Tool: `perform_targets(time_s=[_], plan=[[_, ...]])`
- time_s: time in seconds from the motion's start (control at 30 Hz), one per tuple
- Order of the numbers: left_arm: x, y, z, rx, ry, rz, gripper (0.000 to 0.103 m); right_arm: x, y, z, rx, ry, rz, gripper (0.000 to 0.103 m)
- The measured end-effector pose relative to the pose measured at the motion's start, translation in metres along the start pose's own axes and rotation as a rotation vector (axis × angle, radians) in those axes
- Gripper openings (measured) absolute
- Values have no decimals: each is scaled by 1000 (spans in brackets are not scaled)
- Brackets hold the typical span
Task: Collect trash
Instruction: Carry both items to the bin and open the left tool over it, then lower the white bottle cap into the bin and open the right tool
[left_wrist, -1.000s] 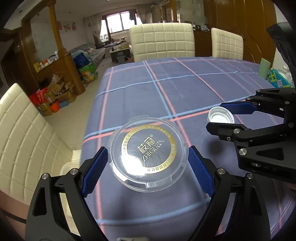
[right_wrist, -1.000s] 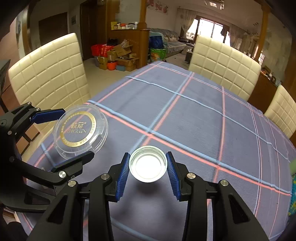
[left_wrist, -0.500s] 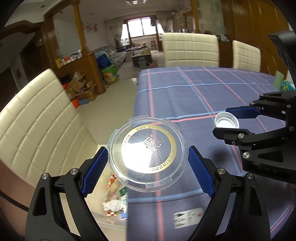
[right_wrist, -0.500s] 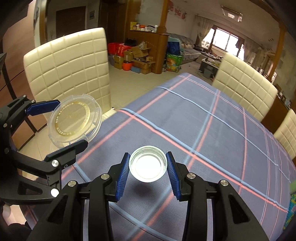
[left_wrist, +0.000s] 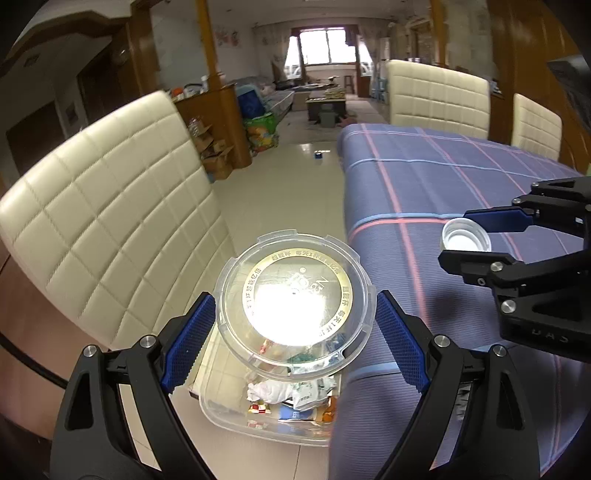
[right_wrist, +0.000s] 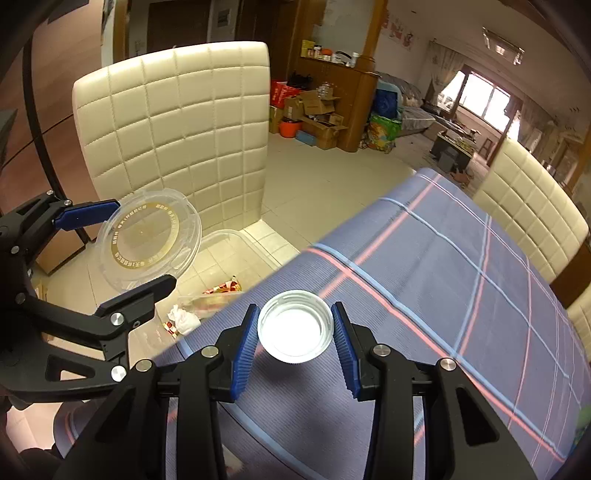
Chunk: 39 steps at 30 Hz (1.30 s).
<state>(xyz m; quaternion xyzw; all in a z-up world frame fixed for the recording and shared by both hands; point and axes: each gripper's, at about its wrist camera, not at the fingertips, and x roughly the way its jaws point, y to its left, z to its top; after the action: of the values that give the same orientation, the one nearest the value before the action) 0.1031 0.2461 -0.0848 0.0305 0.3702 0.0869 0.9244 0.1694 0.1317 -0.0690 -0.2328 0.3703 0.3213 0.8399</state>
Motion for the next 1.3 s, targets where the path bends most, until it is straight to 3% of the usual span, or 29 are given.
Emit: perform_targets(time_s=[0.3, 0.37, 0.4, 1.2, 1.27, 1.3], plan=[[15, 25, -3, -44, 21, 10, 88, 13, 10, 19, -19, -5, 2, 39], [19, 28, -4, -52, 31, 9, 92, 17, 10, 21, -14, 0, 5, 39], [21, 30, -4, -60, 33, 14, 100, 17, 9, 21, -13, 2, 4, 39], [34, 66, -32, -121, 81, 96, 100, 58, 41, 40, -36, 49, 83, 39], [35, 69, -34, -129, 83, 103, 100, 60, 41, 44, -25, 47, 81, 40], [36, 70, -34, -136, 84, 103, 100, 61, 40, 45, -18, 45, 77, 46]])
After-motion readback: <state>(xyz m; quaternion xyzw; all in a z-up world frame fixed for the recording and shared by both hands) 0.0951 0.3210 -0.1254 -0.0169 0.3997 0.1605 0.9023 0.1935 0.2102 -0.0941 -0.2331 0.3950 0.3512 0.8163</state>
